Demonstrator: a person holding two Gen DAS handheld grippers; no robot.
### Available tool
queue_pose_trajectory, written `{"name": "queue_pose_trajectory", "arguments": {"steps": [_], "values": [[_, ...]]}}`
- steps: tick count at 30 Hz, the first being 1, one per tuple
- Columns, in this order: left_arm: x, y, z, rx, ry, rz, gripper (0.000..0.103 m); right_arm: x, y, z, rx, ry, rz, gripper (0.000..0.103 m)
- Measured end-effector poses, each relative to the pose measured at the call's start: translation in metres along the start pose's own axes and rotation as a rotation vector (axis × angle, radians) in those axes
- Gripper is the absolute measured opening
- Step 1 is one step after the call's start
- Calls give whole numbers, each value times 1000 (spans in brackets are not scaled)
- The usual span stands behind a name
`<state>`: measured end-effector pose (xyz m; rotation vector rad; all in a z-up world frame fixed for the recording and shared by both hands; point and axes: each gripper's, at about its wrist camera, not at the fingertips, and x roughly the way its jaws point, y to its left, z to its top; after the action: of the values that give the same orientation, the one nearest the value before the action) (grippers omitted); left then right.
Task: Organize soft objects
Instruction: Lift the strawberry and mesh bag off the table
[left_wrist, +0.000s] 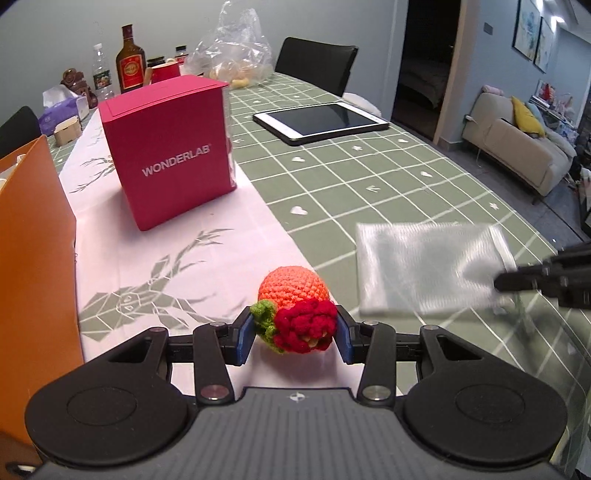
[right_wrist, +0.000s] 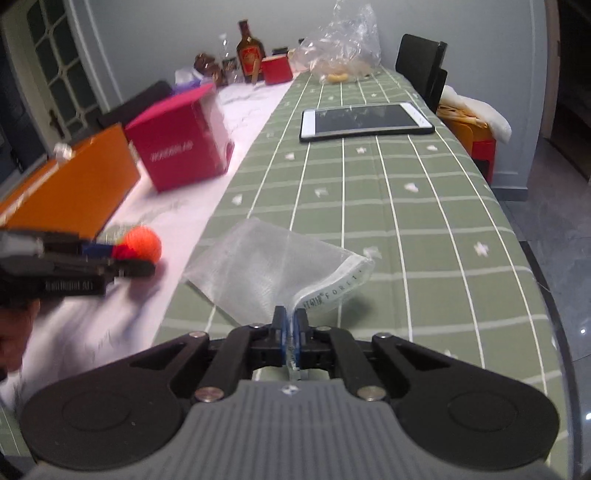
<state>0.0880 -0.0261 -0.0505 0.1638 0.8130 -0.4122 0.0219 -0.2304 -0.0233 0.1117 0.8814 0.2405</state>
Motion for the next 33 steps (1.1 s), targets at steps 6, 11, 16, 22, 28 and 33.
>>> {"name": "queue_pose_trajectory", "arguments": {"steps": [6, 11, 16, 22, 28, 33], "values": [[-12, -11, -4, 46, -14, -15, 50, -20, 23, -10, -269, -21, -113, 86], [-20, -9, -4, 50, -24, -11, 50, -3, 26, 15, -356, -40, 56, 98], [-24, -6, -8, 41, -20, 1, 51, 47, 42, 30, -404, 12, 92, 98], [-22, -2, -17, 39, -5, 4, 50, 69, 47, 33, -421, 38, 58, 83], [-14, 3, -22, 33, -1, -6, 54, 57, 43, 29, -398, 40, 93, 31], [-11, 1, -21, 44, -8, -1, 63, 51, 34, 25, -360, 32, 79, 7]]}}
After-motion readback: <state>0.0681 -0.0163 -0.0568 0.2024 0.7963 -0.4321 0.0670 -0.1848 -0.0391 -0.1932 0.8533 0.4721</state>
